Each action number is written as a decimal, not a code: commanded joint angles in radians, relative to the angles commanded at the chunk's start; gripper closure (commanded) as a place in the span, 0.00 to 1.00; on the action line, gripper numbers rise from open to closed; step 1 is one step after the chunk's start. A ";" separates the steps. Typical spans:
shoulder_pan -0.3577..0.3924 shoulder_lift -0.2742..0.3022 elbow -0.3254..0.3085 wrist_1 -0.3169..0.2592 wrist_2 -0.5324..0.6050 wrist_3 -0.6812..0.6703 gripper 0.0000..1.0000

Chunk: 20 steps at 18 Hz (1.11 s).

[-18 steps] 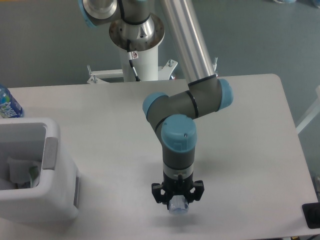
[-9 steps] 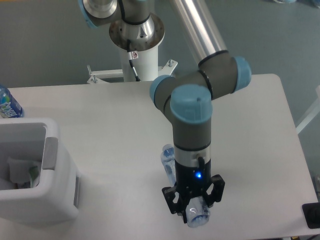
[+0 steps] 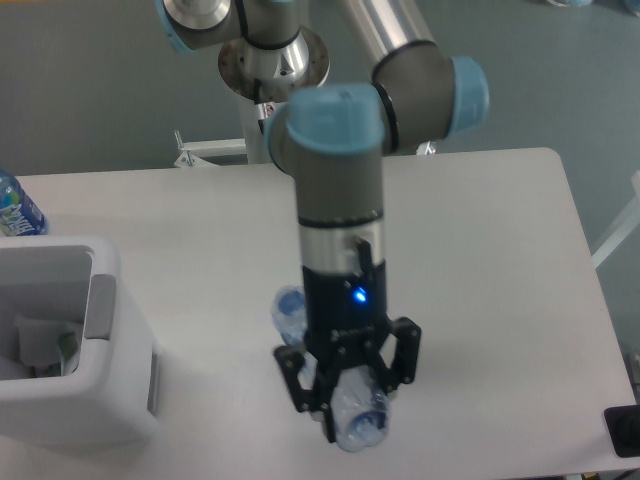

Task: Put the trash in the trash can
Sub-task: 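Lift the bottle upright and carry it toward the trash bin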

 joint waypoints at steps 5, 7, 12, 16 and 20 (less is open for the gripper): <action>-0.071 0.049 0.031 0.035 0.011 -0.021 0.45; -0.089 0.066 0.028 0.035 0.011 -0.025 0.45; -0.155 0.065 0.045 0.037 0.011 -0.012 0.45; -0.213 0.051 0.040 0.037 0.011 -0.009 0.45; -0.262 0.016 0.045 0.038 0.012 -0.006 0.45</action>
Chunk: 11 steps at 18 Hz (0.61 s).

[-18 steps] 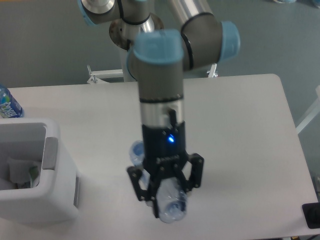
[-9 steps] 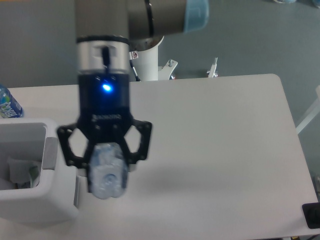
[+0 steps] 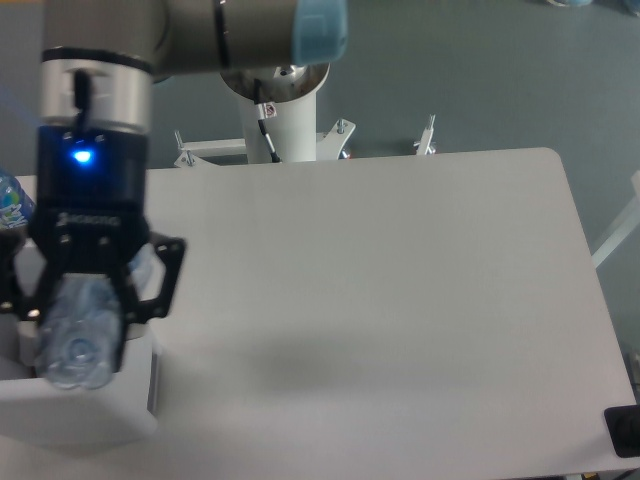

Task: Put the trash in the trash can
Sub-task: 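Lift the bottle upright and carry it toward the trash bin, then lower the bottle into the bin and open the gripper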

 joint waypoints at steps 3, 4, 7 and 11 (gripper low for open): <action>-0.011 -0.012 0.002 0.000 0.000 0.005 0.45; -0.018 -0.020 0.008 0.000 0.000 0.012 0.45; -0.035 -0.034 0.017 0.000 -0.002 0.028 0.45; -0.060 -0.051 0.020 0.000 0.000 0.037 0.38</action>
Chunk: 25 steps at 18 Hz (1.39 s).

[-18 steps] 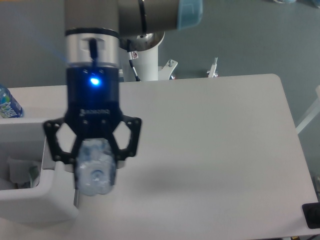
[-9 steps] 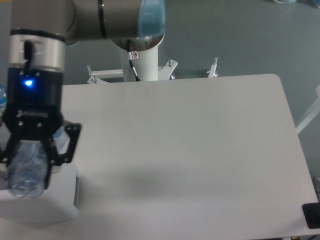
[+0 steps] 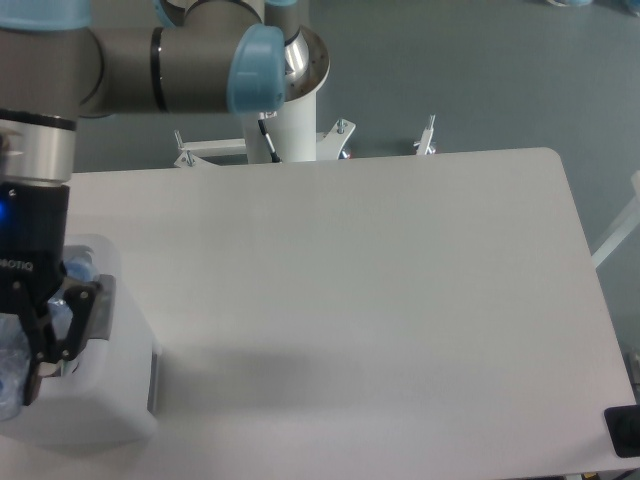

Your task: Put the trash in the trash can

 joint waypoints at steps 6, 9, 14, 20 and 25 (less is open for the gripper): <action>-0.002 -0.008 -0.006 0.000 0.000 -0.005 0.00; 0.000 0.006 -0.017 -0.002 0.000 -0.005 0.00; 0.102 0.055 -0.098 -0.003 0.037 0.002 0.00; 0.313 0.070 -0.172 -0.011 0.230 0.127 0.00; 0.423 0.110 -0.254 -0.017 0.374 0.289 0.00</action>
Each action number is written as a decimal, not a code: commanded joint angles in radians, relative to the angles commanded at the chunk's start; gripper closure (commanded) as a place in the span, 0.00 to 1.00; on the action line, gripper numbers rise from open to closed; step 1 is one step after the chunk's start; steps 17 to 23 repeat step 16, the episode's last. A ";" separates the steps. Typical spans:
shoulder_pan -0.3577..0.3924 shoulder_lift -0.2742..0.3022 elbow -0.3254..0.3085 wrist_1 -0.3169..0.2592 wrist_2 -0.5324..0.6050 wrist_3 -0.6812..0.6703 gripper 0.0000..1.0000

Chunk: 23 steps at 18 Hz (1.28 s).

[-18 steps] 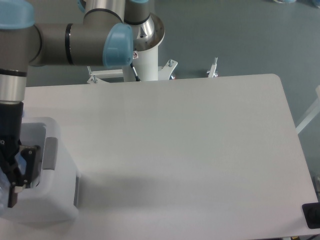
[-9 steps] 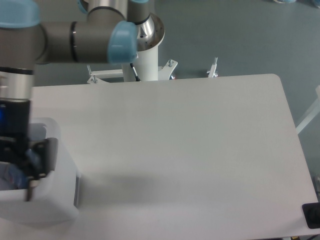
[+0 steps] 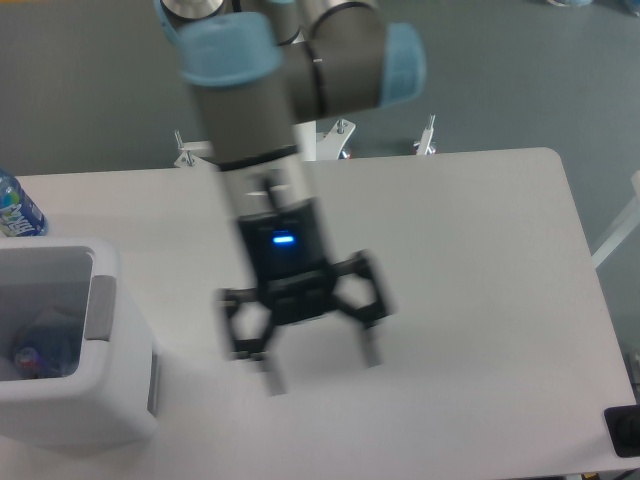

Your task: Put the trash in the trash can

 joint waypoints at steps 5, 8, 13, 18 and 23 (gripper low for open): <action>0.107 0.101 -0.127 -0.066 0.046 0.382 0.00; 0.169 0.181 -0.189 -0.152 0.040 0.546 0.00; 0.210 0.248 -0.245 -0.295 0.039 0.732 0.00; 0.243 0.267 -0.253 -0.298 -0.003 0.744 0.00; 0.243 0.267 -0.253 -0.298 -0.003 0.744 0.00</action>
